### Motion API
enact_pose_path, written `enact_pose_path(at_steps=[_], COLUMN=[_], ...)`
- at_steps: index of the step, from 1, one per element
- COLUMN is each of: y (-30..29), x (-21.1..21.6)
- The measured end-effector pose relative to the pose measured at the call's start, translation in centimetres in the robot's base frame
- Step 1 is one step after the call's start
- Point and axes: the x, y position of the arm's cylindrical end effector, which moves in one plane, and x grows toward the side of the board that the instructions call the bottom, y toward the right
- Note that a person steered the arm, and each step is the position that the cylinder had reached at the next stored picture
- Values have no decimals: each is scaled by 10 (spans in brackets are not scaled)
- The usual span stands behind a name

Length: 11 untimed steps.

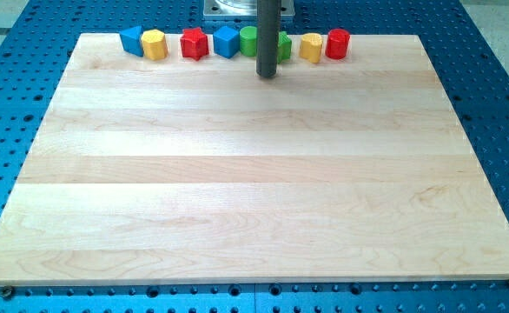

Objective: Move your arm towards top right

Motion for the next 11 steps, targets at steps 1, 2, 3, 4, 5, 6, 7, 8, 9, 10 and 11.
enact_pose_path(at_steps=[1,2,3,4,5,6,7,8,9,10,11], y=[0,0,13,11,22,58,137,181,201,205,214], x=[0,-5,-4,2,50,68,69,54,25,4,-9])
